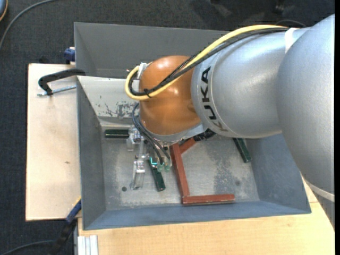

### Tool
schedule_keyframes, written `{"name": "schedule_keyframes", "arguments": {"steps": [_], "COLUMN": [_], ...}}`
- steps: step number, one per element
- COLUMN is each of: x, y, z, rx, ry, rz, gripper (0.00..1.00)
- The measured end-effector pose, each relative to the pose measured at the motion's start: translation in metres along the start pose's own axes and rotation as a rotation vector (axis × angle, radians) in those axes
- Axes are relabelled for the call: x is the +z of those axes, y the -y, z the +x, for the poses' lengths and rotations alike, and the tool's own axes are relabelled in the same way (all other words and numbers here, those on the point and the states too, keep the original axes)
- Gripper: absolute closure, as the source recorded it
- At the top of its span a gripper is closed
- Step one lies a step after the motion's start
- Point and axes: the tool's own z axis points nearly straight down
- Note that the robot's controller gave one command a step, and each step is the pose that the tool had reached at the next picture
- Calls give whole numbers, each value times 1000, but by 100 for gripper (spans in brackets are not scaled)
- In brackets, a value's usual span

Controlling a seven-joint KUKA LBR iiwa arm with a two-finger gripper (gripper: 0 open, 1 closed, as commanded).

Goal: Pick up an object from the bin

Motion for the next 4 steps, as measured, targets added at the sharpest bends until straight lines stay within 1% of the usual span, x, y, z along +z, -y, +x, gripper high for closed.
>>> {"name": "schedule_keyframes", "arguments": {"steps": [1,2,3,4], "x": [93,95,95,48], "y": [64,129,124,137], "z": [-56,-39,-39,-76], "rx": [25,-15,-19,5], "ry": [4,5,8,21], "rz": [3,3,-2,-2], "gripper": [0,0,100,100]}}
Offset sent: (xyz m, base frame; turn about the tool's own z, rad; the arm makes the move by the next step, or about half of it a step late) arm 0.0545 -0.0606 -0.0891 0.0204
